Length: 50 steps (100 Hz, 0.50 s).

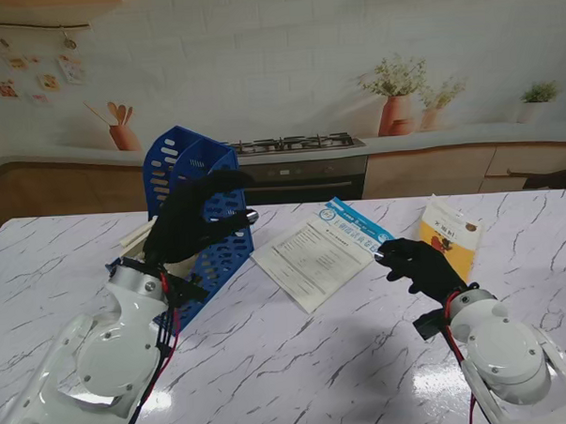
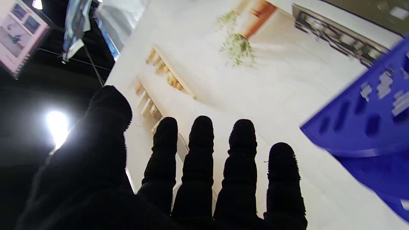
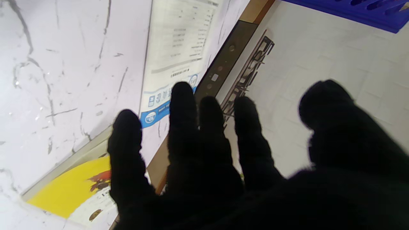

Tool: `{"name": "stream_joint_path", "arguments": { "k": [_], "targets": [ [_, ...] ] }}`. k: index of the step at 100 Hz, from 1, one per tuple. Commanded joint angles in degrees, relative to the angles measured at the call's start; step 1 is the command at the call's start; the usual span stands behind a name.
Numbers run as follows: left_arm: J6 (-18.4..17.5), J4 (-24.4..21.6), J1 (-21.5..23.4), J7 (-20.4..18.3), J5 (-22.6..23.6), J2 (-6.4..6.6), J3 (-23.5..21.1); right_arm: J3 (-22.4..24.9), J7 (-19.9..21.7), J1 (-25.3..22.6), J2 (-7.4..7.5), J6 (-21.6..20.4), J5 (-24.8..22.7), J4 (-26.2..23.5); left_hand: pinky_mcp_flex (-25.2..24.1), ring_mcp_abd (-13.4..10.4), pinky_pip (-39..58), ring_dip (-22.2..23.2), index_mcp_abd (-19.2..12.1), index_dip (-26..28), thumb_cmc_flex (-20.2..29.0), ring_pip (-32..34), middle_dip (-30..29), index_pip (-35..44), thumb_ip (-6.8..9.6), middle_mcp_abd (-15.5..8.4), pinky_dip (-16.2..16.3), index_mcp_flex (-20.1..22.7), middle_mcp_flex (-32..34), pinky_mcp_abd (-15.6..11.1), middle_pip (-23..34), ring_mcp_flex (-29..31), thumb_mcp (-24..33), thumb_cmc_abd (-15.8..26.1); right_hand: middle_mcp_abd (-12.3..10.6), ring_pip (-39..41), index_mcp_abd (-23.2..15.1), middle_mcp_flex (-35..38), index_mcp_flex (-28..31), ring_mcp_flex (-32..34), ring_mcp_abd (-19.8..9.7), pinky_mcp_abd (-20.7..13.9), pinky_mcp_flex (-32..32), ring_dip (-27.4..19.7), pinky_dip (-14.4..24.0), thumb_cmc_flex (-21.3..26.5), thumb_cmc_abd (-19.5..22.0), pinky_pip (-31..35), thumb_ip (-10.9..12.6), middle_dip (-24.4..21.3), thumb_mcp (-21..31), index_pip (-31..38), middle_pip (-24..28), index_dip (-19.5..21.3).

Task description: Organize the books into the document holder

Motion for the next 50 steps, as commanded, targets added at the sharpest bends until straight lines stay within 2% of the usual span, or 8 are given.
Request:
{"name": "stream_joint_path", "arguments": {
  "k": [1, 13, 34, 50],
  "targets": [
    [-1.7, 1.8, -0.6, -1.6, -0.1, -0.68, 1.1, 0.1, -0.4, -1.1, -0.47, -0.7, 0.2, -0.7, -0.1, 0.7, 2.3, 0.5, 0.8, -0.1, 0.8, 0.8, 0.5, -0.3, 2.19, -0.1, 0.9, 0.9, -0.8, 0.4, 0.2, 0.2, -1.6, 1.9, -0.4, 0.4, -1.6, 0.6, 2.1, 0.6, 0.5, -4.4, -0.3, 0.3, -0.2, -0.9, 0.5, 0.9, 2.1, 0.6, -0.4, 0.4, 0.5, 0.9],
    [-2.7, 3.7, -1.6, -3.4, -1.6, -0.43, 2.3, 0.5, -0.7, -1.6, -0.53, -1.1, 0.3, -0.9, 0.2, 0.6, 2.7, 0.3, 0.8, -0.2, 0.8, 0.7, 0.3, -0.3, 2.22, 0.1, 0.7, 0.8, -0.9, -0.1, 0.1, 0.3, -2.0, 2.3, -0.3, 0.2, -1.5, 0.5, 1.9, 0.3, 0.6, -4.5, -0.4, 0.3, -0.2, -0.9, 0.7, 0.8, 2.0, 0.7, -0.3, 0.3, 0.3, 0.9],
    [-3.9, 6.7, -2.6, -7.0, -8.0, -0.17, 4.1, 1.1, -1.1, -2.4, -0.58, -1.7, 0.2, -1.4, 1.9, 1.1, 5.3, 0.6, 2.0, -0.2, 1.8, 1.6, 0.3, -0.2, 2.35, 0.9, 1.1, 1.1, -0.5, -0.8, 0.5, 1.0, -2.3, 2.4, -0.7, 0.1, -1.5, 0.2, 1.8, 0.0, 0.0, -5.1, -0.8, 0.4, -0.3, -0.6, 1.3, 0.5, 2.0, 0.9, -0.9, 0.3, 0.4, 0.9],
    [-4.5, 9.2, -2.9, -8.7, -10.0, 0.03, 5.3, 1.2, -1.7, -2.8, -0.67, -2.1, -0.3, -1.8, 1.9, 1.4, 6.2, 0.7, 2.1, -0.3, 1.8, 2.3, 0.2, -0.1, 2.39, 1.0, 0.8, 1.1, -0.6, -1.1, 0.8, 0.9, -2.5, 2.5, -1.0, 0.0, -1.6, -0.2, 1.5, -0.4, -0.5, -5.8, -0.8, 0.3, -0.4, -0.2, 1.6, 0.3, 2.0, 0.9, -1.8, 0.2, 0.6, 1.0]
  ]
}}
